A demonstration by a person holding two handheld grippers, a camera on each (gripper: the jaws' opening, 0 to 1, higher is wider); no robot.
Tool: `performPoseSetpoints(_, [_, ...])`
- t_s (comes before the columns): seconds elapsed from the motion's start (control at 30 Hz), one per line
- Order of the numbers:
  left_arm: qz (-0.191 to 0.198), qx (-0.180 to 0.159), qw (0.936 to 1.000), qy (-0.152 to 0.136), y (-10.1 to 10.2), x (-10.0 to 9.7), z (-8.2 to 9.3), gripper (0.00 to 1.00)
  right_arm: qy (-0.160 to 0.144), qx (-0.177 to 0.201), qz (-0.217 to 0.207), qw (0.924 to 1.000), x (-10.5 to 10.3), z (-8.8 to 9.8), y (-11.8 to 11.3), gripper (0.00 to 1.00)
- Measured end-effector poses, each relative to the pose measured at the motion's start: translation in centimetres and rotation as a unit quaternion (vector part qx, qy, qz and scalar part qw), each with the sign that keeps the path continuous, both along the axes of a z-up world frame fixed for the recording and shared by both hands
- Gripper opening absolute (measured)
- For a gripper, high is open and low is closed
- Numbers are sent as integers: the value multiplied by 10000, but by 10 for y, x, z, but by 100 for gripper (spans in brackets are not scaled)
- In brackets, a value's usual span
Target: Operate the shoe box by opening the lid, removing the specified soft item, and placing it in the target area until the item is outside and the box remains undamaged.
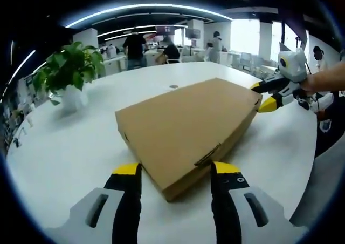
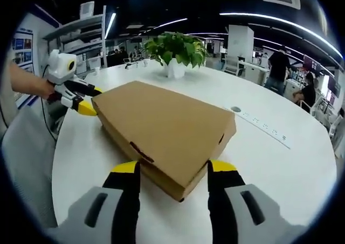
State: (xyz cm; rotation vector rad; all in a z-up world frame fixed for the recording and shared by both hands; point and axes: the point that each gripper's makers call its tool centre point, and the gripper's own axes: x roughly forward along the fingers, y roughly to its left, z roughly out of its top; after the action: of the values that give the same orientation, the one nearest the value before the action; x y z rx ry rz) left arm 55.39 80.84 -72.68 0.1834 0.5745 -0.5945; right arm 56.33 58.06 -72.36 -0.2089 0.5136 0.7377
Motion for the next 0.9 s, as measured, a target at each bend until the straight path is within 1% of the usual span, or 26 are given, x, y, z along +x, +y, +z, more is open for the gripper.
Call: performPoseSetpoints(0.9, [-582,182,9979,219,26,-10,0,50,156,24,-374,9992,-36,1,26,43])
